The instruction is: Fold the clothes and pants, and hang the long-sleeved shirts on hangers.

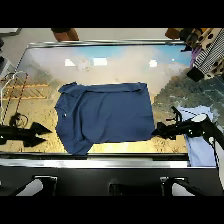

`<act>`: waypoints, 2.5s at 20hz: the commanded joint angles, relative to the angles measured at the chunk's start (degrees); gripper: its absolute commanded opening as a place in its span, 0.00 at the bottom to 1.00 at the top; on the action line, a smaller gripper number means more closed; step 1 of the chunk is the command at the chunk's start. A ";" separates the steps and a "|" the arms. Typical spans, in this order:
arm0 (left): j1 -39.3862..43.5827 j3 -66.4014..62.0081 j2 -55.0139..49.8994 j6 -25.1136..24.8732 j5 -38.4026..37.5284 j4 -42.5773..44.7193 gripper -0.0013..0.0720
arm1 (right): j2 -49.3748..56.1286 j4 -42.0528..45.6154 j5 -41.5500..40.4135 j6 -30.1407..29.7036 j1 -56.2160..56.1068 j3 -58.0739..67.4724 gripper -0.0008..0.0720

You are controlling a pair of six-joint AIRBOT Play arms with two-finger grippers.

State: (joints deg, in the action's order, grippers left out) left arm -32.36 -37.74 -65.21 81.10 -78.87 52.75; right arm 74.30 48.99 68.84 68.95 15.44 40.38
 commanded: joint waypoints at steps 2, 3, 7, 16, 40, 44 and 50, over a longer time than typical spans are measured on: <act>0.15 11.34 2.38 -3.45 0.63 -5.95 0.83 | -3.26 -0.44 0.42 -0.15 0.00 -0.04 0.05; 0.76 12.55 2.60 -3.67 0.63 -6.05 0.83 | -3.76 -0.44 0.59 -0.15 0.00 -0.04 0.05; 6.08 14.38 2.73 -3.52 2.54 -6.10 0.83 | -4.55 -0.50 2.38 -0.11 0.00 -0.02 0.05; 16.79 14.38 2.47 1.38 8.44 -6.23 0.83 | -4.55 -0.57 3.69 0.09 0.00 -0.02 0.05; 23.08 12.00 3.13 3.76 14.75 -5.88 0.03 | -9.75 -6.54 2.69 -4.22 -1.53 1.53 0.05; 23.04 -3.10 3.45 4.20 14.21 -5.84 0.03 | -12.39 -3.76 -6.95 -0.11 -9.66 12.09 0.05; 17.59 -38.62 3.48 10.16 13.29 -2.38 0.03 | -12.39 10.78 -14.95 9.35 -12.96 40.59 0.05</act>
State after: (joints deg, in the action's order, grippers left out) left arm -12.23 -60.97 -61.82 88.36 -65.17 48.58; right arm 62.17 53.10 57.98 73.97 3.75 68.14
